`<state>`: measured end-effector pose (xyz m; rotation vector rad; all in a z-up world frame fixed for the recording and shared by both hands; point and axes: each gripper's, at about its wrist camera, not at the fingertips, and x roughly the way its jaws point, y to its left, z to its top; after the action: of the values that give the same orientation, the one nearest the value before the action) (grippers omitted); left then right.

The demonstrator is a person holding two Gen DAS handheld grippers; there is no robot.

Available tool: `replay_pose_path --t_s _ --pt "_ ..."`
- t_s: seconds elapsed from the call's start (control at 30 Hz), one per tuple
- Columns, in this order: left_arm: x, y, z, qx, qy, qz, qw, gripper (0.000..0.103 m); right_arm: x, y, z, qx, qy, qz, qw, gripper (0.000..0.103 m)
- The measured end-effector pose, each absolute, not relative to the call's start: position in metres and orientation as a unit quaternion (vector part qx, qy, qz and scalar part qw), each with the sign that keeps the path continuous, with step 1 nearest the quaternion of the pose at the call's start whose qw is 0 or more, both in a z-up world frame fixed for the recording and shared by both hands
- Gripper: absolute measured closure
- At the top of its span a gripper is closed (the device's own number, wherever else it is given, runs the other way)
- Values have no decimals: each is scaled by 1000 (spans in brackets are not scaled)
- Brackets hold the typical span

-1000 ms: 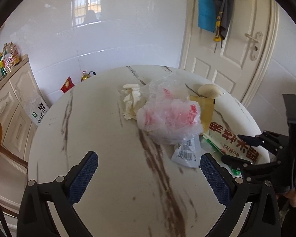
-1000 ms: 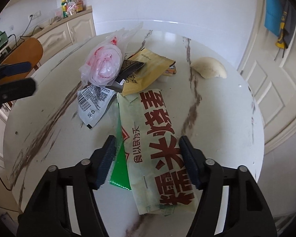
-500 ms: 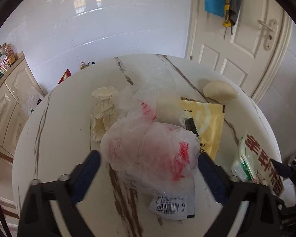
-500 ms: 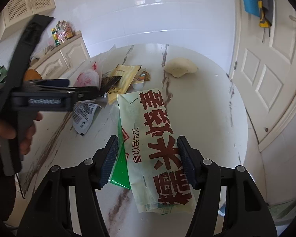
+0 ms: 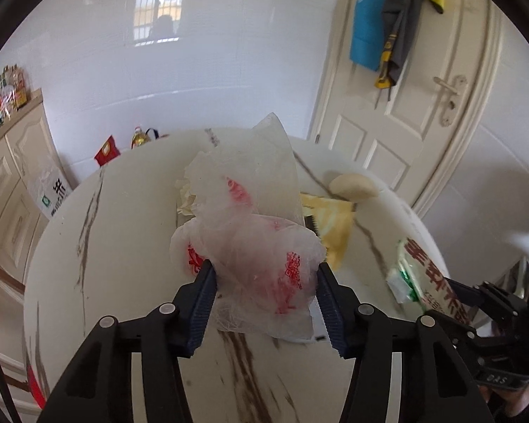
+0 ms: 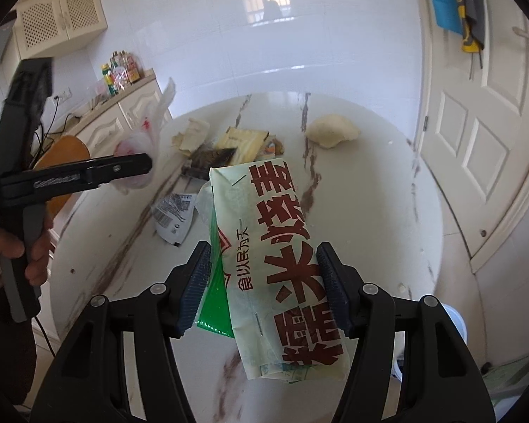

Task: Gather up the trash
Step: 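Grasp the pink plastic bag with the left gripper while the right grasps the white snack bag, then carry the pink bag and white snack bag to the blue bucket and release both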

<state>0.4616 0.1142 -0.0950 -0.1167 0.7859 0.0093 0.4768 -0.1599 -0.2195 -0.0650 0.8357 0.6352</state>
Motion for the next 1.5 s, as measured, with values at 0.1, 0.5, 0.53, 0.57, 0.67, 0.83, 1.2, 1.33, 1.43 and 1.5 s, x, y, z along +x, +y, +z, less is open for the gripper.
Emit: replay_pose_path --t_s 0.1,0.5,0.53,0.57,0.67,0.83,1.2,1.33,1.43,1.5 --pt "443 89 -80 -36 367 -15 929 52 467 -170 -208 -25 388 300 871 45" --pt "423 -80 -74 50 365 -147 918 52 419 -299 -178 18 351 206 913 45" --pt "425 -95 -77 58 368 -158 914 52 417 -313 -179 22 351 193 916 45" --pt "427 -113 -82 66 373 -172 909 52 415 -327 -181 30 352 181 918 45" --pt "436 -156 -99 84 389 -204 894 52 416 -366 -193 47 358 148 921 44" --pt "468 -211 -137 110 421 -228 871 52 429 -425 -224 75 377 103 917 44" --pt "577 -292 -263 142 497 -240 822 48 481 -523 -343 136 450 29 882 44" --pt "607 -311 -294 140 512 -238 813 41 494 -543 -382 152 472 18 868 44" --pt "632 -318 -312 140 519 -228 812 27 503 -552 -399 164 478 15 863 44" --pt "644 -322 -318 136 517 -220 816 20 507 -558 -411 173 483 16 858 44"
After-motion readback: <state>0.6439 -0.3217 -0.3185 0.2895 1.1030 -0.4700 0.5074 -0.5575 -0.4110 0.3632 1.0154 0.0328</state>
